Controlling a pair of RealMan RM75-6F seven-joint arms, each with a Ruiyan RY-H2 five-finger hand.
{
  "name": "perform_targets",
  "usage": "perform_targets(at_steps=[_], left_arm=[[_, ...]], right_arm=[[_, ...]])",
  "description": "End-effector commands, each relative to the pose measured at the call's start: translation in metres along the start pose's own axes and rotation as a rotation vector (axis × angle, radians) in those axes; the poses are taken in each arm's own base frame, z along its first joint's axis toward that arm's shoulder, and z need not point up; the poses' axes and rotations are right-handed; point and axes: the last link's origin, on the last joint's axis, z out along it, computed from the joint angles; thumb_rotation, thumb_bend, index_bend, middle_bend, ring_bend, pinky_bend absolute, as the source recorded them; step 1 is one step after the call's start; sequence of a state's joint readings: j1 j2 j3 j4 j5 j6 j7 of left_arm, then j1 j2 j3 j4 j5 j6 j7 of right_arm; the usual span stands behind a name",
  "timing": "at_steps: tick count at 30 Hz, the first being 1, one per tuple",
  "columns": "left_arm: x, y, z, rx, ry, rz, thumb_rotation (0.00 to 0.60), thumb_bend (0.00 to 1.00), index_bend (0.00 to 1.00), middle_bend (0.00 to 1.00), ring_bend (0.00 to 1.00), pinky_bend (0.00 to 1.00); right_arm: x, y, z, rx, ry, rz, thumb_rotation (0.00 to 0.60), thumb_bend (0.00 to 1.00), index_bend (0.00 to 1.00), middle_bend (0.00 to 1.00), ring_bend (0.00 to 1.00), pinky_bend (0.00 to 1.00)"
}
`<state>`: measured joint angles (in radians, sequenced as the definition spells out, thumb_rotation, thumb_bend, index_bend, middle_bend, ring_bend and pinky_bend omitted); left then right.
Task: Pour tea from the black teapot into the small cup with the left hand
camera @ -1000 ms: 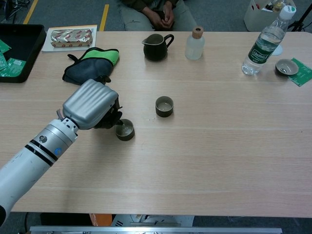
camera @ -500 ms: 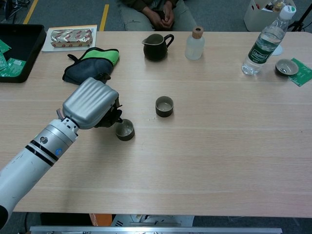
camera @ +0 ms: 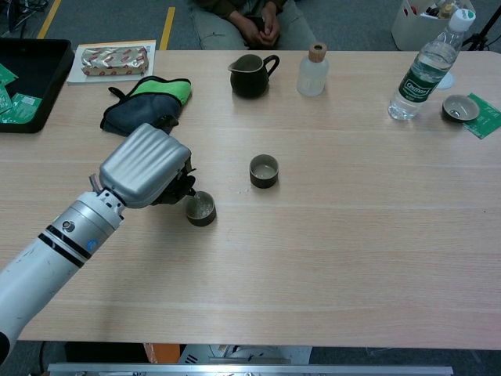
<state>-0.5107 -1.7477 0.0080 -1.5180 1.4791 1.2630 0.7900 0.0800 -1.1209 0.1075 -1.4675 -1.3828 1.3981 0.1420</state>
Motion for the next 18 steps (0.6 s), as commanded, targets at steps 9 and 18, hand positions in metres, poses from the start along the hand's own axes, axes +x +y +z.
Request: perform_targets(at_steps=[9,18], left_arm=[[-0.0016,-0.0019,0.0001,0.006,-0.014,-0.04,0.6,0.47,0.96,1.0,0.92,0.2],[-0.0027,-0.0076,0.0026,0.024,-0.038,-0.107,0.6,0.47,0.96,1.0,0.92,0.2]], right_arm=[[-0.0001,-0.0009,0.0001,0.001,-0.002,0.002,0.6,0.11,0.27,0.36,0.29,0.32],[0.0,-0.0022,0.0006,-0.002,-0.002,0.001,0.6,0.11,0.27,0.36,0.29,0.32]])
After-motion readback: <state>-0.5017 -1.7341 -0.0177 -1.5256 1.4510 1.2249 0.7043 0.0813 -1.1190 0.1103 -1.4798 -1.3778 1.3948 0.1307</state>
